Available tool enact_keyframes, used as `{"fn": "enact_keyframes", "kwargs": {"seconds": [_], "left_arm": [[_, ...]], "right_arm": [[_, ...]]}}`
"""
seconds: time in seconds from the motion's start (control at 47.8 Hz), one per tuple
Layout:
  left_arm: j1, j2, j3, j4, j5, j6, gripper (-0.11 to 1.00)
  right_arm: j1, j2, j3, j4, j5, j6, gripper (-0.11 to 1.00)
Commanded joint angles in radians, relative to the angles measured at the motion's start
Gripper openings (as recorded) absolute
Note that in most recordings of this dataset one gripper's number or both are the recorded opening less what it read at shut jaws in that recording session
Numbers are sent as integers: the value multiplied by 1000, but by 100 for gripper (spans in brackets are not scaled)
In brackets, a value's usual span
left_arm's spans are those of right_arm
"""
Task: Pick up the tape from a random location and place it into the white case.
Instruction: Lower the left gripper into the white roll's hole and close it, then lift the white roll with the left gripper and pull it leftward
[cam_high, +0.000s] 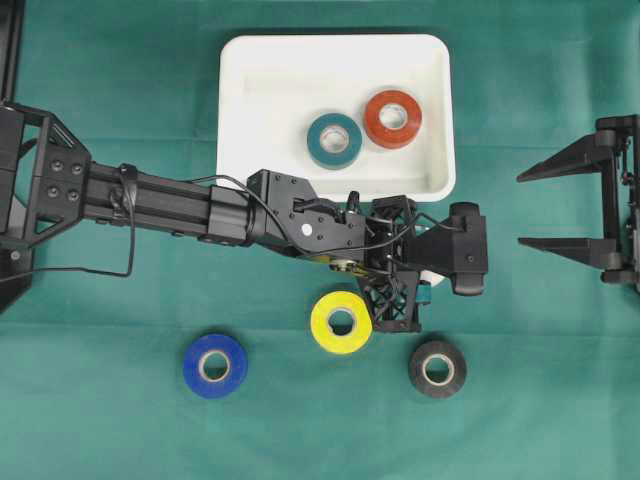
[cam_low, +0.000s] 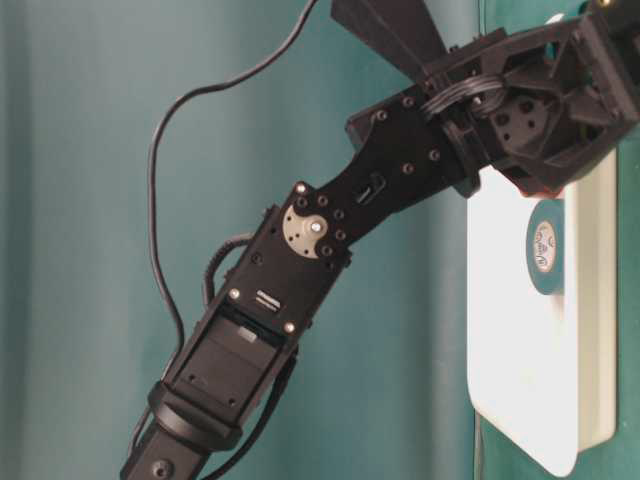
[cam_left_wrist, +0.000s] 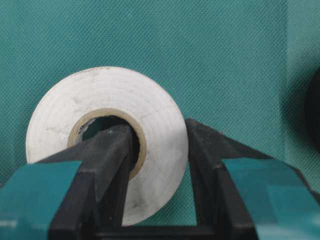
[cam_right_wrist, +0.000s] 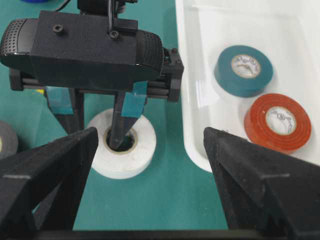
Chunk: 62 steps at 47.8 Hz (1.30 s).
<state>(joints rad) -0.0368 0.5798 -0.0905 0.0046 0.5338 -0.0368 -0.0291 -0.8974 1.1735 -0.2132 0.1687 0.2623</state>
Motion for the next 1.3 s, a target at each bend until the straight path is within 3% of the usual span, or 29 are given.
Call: {"fn": "enact_keyframes", "kwargs": {"seconds": [0.0, 0.69, 1.275], "left_arm": [[-18, -49, -14, -3, 20, -2, 27], [-17, -278, -20, 6, 140, 6, 26], [-21, -356, -138, 6, 336, 15, 26]], "right_arm": [[-2, 6, -17, -3, -6, 0, 85], [-2, 6, -20, -3, -5, 0, 85], [0, 5, -21, -2, 0, 0, 85]]}}
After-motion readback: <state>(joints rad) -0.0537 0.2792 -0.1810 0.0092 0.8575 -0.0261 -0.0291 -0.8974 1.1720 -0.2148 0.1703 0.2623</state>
